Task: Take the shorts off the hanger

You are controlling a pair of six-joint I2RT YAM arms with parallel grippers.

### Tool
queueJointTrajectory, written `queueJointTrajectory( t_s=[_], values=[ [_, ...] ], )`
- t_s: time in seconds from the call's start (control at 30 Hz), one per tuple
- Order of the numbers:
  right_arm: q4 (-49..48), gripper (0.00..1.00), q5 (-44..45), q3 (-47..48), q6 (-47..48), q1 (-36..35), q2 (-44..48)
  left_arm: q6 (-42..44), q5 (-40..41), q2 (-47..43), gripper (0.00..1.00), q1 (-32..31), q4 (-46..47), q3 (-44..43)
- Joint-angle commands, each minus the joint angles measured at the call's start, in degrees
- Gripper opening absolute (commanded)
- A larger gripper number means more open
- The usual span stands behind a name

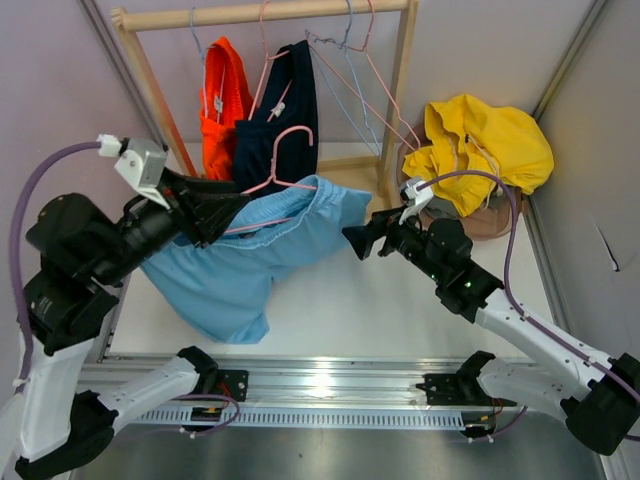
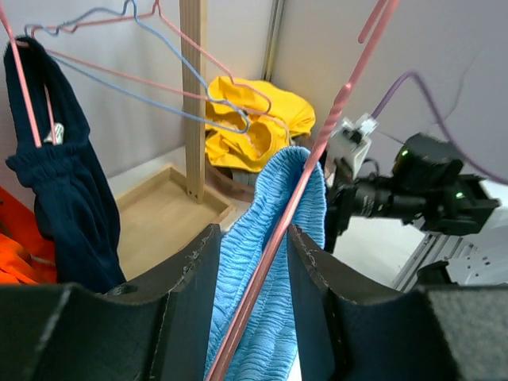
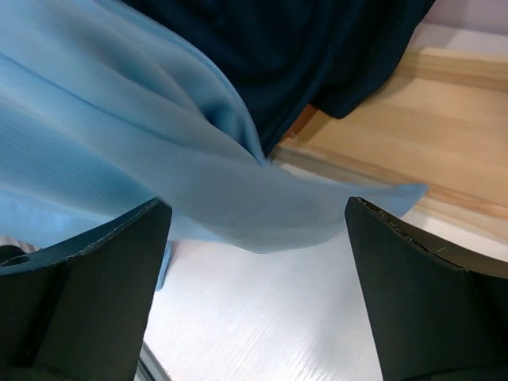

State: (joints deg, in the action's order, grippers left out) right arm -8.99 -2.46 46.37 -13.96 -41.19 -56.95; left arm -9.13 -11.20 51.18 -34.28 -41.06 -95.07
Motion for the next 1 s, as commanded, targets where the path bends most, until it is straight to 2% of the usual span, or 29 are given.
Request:
queueJointTrajectory(
  t_s=[0.0,0.03,0.1,0.13,0.17,0.2,0.23,0.33,0.5,0.53,0.67,0.7,0.97],
  values=[
    [-5.8,0.97,-1.4,-2.9,-2.8,-0.6,-0.2,-1.9,-2.3,-0.9,0.0,-0.3,4.2,-3.5],
    [-6.2,0.82,-2.0,-3.3,-3.1,-0.6,-0.4,-2.2,-2.7,-0.9,0.0,-0.3,4.6,-3.5],
    [-7.5,0.59,-1.9,-4.1,-3.3,-1.0,-0.7,-2.3,-3.1,-0.8,0.0,-0.3,4.7,-3.7],
    [-7.8,0.41,-1.7,-4.2,-3.2,-0.9,-0.8,-2.5,-3.2,-0.9,0.0,-0.3,4.6,-3.6],
    [-8.1,0.3,-1.1,-4.3,-3.0,-0.9,-0.9,-2.5,-3.3,-0.9,0.0,-0.3,4.5,-3.7],
    [-8.5,0.1,-0.4,-4.3,-2.8,-0.9,-0.9,-2.4,-3.3,-1.0,0.0,-0.3,4.4,-3.5],
    [-8.6,0.0,0.3,-4.2,-2.7,-0.9,-0.9,-2.3,-3.2,-1.1,0.0,-0.3,4.2,-3.3],
    [-9.7,0.0,1.8,-3.9,-1.7,-0.9,-0.2,-1.9,-2.3,-1.6,0.0,-0.3,3.4,-2.7],
    [-6.5,0.0,12.8,-0.5,-0.5,2.2,2.1,-0.5,1.0,-1.9,0.0,-0.3,0.5,-2.4],
    [-6.0,0.0,12.6,0.1,-1.8,4.3,3.4,-0.3,1.5,-2.0,0.0,-0.3,-0.4,-2.3],
    [-2.8,0.0,4.6,4.8,-7.2,22.6,4.9,0.3,3.6,-3.0,0.0,-0.3,-1.7,-1.3],
    [-2.2,0.0,3.9,5.6,-7.2,24.3,5.0,0.5,3.9,-3.4,0.0,-0.3,-1.7,-0.9],
    [0.8,0.0,6.3,7.3,-4.3,26.1,5.2,0.9,4.8,-4.2,0.0,-0.3,-0.8,2.2]
  ],
)
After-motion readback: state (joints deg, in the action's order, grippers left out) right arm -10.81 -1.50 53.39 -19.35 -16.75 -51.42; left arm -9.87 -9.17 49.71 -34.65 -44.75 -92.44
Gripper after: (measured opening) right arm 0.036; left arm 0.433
